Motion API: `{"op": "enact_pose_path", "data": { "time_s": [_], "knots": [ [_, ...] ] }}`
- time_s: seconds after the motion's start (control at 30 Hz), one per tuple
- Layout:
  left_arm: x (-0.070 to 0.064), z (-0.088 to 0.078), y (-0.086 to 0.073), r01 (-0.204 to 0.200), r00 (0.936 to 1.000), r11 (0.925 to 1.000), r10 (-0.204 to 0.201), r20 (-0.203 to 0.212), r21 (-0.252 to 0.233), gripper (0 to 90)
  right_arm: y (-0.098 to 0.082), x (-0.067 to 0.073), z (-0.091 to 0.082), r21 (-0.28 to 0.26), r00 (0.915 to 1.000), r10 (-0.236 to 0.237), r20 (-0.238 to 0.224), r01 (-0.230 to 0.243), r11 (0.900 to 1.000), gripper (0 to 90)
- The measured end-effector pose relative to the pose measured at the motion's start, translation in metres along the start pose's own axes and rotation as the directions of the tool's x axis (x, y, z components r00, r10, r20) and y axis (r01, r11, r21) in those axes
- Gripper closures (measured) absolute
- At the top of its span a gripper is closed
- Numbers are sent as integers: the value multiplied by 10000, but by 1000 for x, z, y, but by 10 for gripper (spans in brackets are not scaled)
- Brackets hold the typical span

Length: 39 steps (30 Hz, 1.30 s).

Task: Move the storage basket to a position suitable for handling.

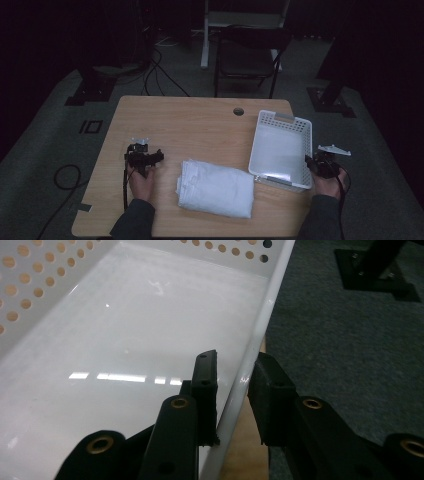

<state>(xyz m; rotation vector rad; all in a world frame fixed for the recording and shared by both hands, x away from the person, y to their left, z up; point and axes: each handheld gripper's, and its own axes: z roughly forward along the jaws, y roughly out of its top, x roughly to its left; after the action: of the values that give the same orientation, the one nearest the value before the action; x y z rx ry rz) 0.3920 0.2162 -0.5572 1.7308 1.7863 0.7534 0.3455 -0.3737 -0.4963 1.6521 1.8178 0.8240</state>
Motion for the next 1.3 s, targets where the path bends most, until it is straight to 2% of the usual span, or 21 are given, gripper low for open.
{"op": "enact_pose_path", "data": {
  "time_s": [0.13, 0.2, 0.33, 0.53, 0.7, 0.73, 0.8, 0.93, 1.0, 1.1, 1.2, 1.23, 1.27, 1.3],
  "knots": [
    [-1, 0, 0, -76, 9999, 10000, 76, 82, 0, 106, 6, 0, 6, 29, 9998, -92, -186, 93, 10000, 746],
    [-2, 0, 0, -132, 9998, 9999, 132, 137, 0, 106, 13, 4, 12, 100, 9993, -301, -228, 303, 9995, 747],
    [-3, 0, -1, -176, 9997, 9998, 176, 173, -4, 106, 22, 8, 21, 157, 9986, -408, -338, 414, 9990, 753],
    [-4, -1, -1, -212, 9995, 9998, 212, 226, 7, 106, 32, 13, 31, 180, 9985, -363, -406, 370, 9992, 776],
    [-4, -1, -1, -246, 9994, 9997, 246, 249, 6, 106, 40, 20, 40, 152, 9984, -132, -556, 141, 9998, 788],
    [-4, -1, -1, -247, 9994, 9997, 247, 252, 4, 106, 41, 22, 40, 70, 9988, -103, -481, 106, 9999, 738],
    [-4, -1, -1, -245, 9994, 9997, 245, 252, 4, 106, 39, 24, 35, -119, 9989, -13, -463, 8, 9999, 661],
    [-4, -1, -1, -247, 9994, 9997, 247, 249, 3, 106, 33, 32, 12, -350, 9994, -279, -187, 272, 9990, 555],
    [-4, -1, -1, -249, 9994, 9997, 249, 251, 3, 106, 27, 38, 1, -330, 9992, -392, -58, 389, 9987, 532],
    [-4, -1, -1, -246, 9994, 9997, 245, 251, 5, 106, 17, 44, -10, -101, 9985, -548, -71, 547, 9985, 521],
    [-4, -1, -1, -252, 9993, 9997, 251, 260, 9, 106, 11, 46, -9, 431, 9985, -535, -116, 539, 9976, 548],
    [-4, -1, -1, -260, 9993, 9997, 260, 266, 7, 106, 11, 46, -9, 431, 9985, -535, -116, 539, 9976, 548],
    [-4, -1, -1, -296, 9991, 9996, 296, 298, 10, 103, 9, 45, -5, 774, 9986, -514, -98, 521, 9956, 617],
    [-4, -1, -1, -308, 9991, 9995, 308, 306, 5, 102, 9, 44, -3, 897, 9985, -535, -101, 542, 9945, 651]
  ]
}}
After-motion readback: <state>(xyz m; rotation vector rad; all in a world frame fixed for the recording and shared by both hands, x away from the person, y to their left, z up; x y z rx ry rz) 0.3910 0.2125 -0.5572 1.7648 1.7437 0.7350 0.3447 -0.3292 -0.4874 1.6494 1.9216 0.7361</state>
